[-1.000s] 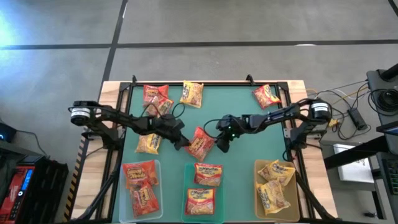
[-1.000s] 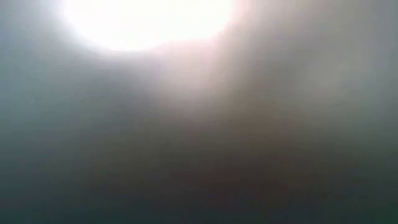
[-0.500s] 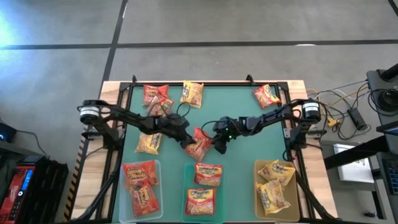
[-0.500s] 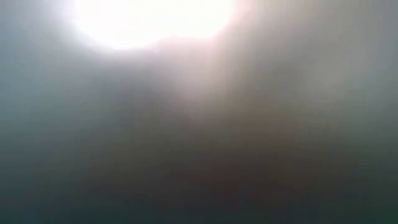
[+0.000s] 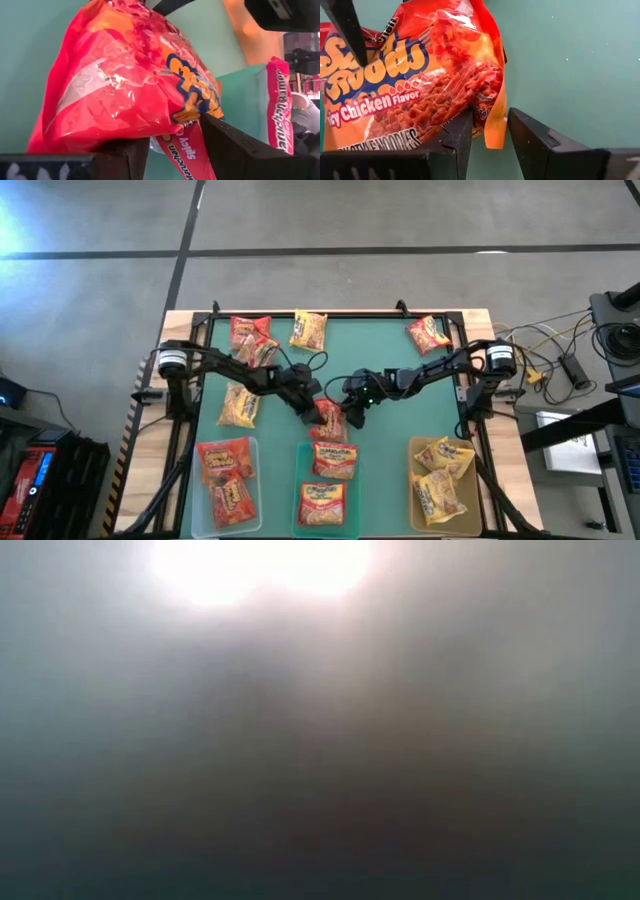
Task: Sort Maruchan noodles
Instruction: Put the orange noodle pack into the transparent bin
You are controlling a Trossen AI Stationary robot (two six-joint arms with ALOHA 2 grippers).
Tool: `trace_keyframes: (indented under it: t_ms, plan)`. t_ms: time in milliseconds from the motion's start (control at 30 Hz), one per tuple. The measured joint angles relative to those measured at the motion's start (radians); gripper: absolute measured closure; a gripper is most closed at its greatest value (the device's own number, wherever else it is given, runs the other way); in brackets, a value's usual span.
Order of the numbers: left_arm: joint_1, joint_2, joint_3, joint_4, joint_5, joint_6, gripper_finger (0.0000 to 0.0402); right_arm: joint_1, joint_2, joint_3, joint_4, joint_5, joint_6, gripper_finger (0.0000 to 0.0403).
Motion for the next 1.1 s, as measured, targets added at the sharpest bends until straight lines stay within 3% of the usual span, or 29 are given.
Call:
trace_keyframes:
  t_ms: [133, 333, 800, 1100]
  plan:
    - [0.000, -0.001, 0.003, -0.006, -0.018, 0.000, 0.0284, 0.001, 0.000, 0.000, 0.000, 0.000, -0.003, 0.0280]
    - [0.002, -0.021, -0.003, -0.003, -0.040, 0.020, 0.0389, 0.000, -0.012, 0.000, -0.020, -0.012, -0.021, 0.0280]
    - [0.020, -0.124, -0.004, -0.006, -0.063, 0.095, 0.0401, -0.004, -0.247, -0.002, -0.374, -0.018, -0.030, 0.0280]
    - [0.022, -0.268, -0.012, -0.074, -0.089, 0.141, 0.0401, 0.012, -0.241, -0.002, -0.400, -0.027, -0.012, 0.0280]
